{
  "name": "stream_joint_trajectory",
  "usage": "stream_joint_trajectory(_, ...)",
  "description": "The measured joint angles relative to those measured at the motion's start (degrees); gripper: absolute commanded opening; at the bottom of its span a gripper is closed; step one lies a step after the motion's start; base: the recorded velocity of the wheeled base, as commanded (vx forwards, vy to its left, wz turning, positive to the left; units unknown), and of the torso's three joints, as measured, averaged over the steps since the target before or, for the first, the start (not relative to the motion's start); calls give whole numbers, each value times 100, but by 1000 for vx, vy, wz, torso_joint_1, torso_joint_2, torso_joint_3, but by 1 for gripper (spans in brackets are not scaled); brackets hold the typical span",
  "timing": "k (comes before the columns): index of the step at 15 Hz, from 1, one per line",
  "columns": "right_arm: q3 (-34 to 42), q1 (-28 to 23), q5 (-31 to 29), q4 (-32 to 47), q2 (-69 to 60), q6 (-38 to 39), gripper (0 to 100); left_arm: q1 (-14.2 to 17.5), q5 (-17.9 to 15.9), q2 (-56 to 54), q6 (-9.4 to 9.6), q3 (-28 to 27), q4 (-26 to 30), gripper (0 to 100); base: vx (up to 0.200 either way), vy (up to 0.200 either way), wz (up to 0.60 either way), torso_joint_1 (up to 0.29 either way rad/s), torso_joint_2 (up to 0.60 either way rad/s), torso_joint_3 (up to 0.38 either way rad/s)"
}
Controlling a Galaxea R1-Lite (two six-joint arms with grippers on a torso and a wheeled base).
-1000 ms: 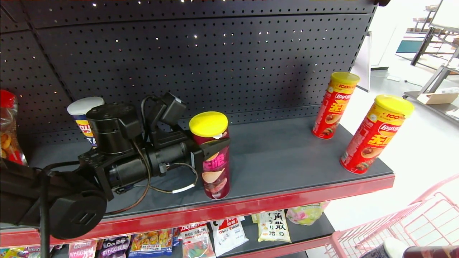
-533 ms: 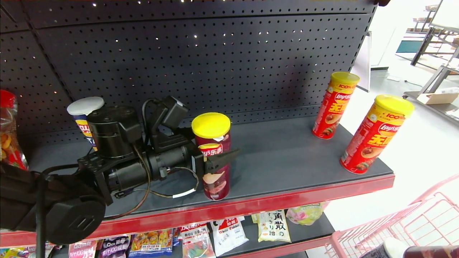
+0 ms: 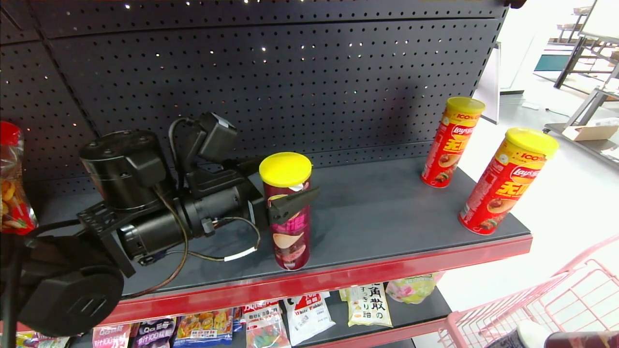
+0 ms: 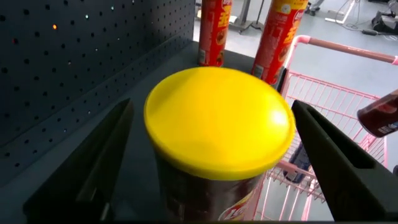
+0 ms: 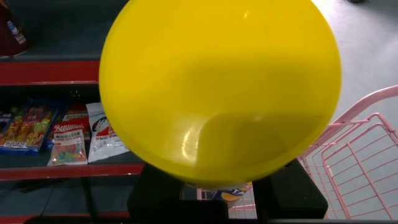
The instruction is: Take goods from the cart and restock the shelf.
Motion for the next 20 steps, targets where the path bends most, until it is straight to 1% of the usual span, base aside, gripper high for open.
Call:
stream_joint_trajectory(5,13,-2,-4,9,2,-20,0,11,16,-369,-33,-5,24,100,0,0,0,0,0,0)
stream_joint_trajectory(7,-20,1,29,9,24,-26,0,132,93,-536,-35,-176,79,100,0,0,0,0,0,0)
stream_joint_trajectory(8,-60,9,29,-2,83,-30,0,236,207,-628,-35,-302,244,100,0,0,0,0,0,0)
stream_joint_trajectory(9,-173,15,27,-5,195,-41,0,346,286,-752,-35,-433,547,100,0,0,0,0,0,0)
stream_joint_trajectory(12,-700,0,10,9,780,-280,0,560,364,-1345,-35,-685,1992,100,0,0,0,0,0,0)
stream_joint_trajectory(15,-1172,67,73,-90,1662,-619,0,617,386,-2353,2,-683,3994,100,0,0,0,0,0,0)
stream_joint_trajectory(17,-1329,174,134,-132,2087,-770,0,628,385,-3152,17,-562,5102,100,0,0,0,0,0,0)
stream_joint_trajectory(18,-1406,199,141,-143,2253,-800,0,628,385,-3558,20,-455,5563,100,0,0,0,0,0,0)
stream_joint_trajectory(20,-1491,224,152,-145,2520,-870,0,633,410,-4398,43,-104,6259,100,0,0,0,0,0,0)
